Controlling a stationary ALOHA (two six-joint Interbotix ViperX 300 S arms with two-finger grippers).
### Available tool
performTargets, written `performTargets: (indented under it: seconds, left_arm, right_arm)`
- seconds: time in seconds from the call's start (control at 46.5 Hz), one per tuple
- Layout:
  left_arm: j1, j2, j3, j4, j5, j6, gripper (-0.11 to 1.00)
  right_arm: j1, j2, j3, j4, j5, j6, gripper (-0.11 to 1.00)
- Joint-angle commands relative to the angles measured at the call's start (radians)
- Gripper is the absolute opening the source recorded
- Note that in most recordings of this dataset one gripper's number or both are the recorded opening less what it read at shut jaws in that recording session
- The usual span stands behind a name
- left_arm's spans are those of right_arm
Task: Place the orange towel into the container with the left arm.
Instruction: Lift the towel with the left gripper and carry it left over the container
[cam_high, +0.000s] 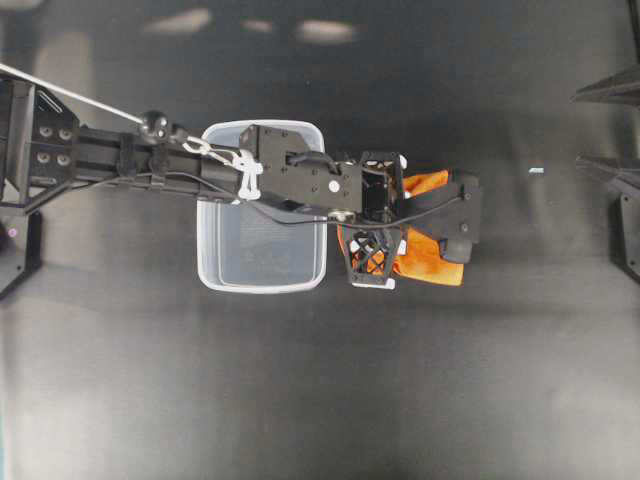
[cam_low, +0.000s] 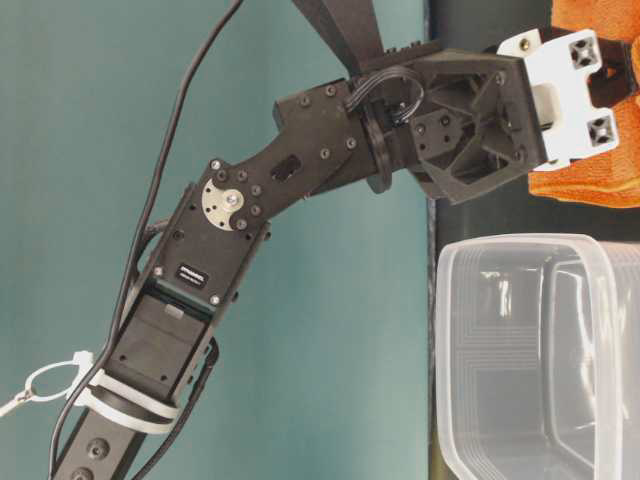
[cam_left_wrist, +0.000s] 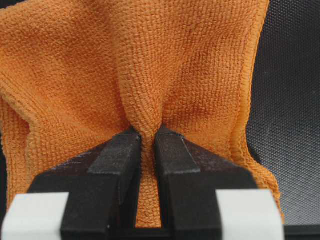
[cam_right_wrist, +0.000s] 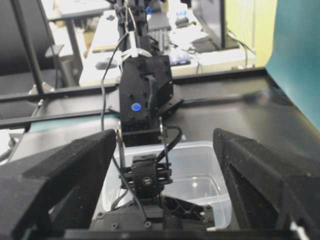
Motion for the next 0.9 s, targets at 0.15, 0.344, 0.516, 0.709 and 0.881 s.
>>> performTargets:
  seconds: [0.15, 0.344, 0.516, 0.709, 0.881]
  left_arm:
    - [0.000, -0.170, -0.077, 0.003, 0.091, 0.000, 0.06]
    - [0.021, -0.383, -0.092, 0.005, 0.284, 0.000, 0.06]
    - [0.043, -0.554, 0.012, 0.005, 0.388, 0.002, 0.06]
    - [0.060, -0.684, 0.247, 0.005, 0.316, -0.002, 0.06]
    - [0.064, -0.746, 0.456, 0.005, 0.137, -0.002, 0.06]
  right_arm:
    - [-0.002, 0.005, -0.009, 0.003, -0.005, 0.002, 0.76]
    - [-0.002, 0.003, -0.009, 0.003, -0.005, 0.000, 0.76]
    - [-0.002, 0.003, -0.008, 0.005, -0.005, 0.000, 0.76]
    - [-0.002, 0.006, -0.005, 0.005, -0.005, 0.000, 0.76]
    - [-0.003, 0.008, 0.000, 0.003, -0.008, 0.000, 0.76]
